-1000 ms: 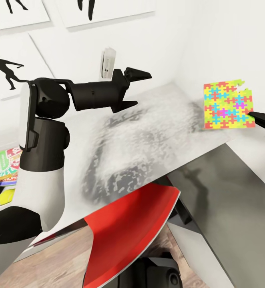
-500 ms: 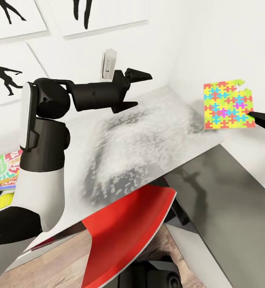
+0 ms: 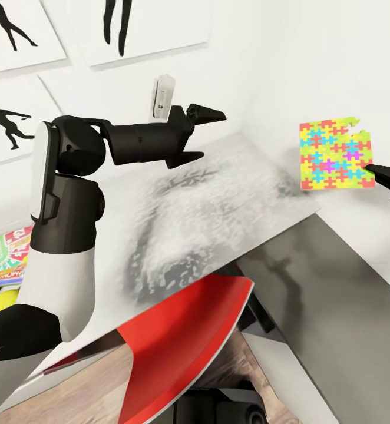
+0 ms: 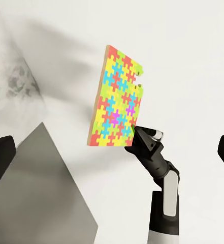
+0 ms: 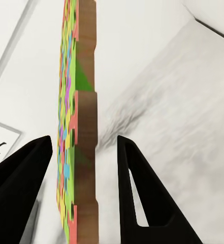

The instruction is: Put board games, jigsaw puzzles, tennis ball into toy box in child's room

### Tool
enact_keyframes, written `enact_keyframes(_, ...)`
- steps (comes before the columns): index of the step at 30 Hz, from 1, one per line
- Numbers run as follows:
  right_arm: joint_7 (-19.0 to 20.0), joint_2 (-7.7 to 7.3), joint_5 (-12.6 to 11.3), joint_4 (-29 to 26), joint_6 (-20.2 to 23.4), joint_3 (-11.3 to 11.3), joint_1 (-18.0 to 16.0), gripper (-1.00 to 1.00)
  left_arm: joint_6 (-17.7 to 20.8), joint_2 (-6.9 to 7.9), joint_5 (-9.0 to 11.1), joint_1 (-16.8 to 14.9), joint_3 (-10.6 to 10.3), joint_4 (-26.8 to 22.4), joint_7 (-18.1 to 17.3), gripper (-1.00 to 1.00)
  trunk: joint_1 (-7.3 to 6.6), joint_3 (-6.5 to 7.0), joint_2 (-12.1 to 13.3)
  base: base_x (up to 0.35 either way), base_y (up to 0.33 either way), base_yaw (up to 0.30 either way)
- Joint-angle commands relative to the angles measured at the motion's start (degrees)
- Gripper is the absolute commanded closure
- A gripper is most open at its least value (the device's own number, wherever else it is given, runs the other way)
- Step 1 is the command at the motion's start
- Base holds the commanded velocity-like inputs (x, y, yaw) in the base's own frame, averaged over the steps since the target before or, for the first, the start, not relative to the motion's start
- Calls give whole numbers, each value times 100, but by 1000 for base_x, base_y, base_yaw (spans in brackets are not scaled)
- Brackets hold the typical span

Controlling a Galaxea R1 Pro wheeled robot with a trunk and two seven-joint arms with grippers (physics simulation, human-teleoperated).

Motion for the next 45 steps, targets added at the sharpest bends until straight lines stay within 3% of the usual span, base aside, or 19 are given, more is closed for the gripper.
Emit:
enact_keyframes(1,39,0,37,3,22,-5,-7,100,9,-3,49,-5,6,-2,60,-100,4,2,-9,0,0,-68)
enact_keyframes(13,40,39,32,-77,22,5,11,100,5,4,54,-5,7,-2,54,-100,4,99,-9,0,0,-44)
enact_keyframes(25,-1,207,37,-905,22,19,591,100,2,15,49,-5,19,-2,54,-100,4,124,-9,0,0,10)
enact_keyframes(45,-21,313,40,-1264,22,6,759,100,13,-6,56,-5,2,-2,34,-100,4,173,-9,0,0,226)
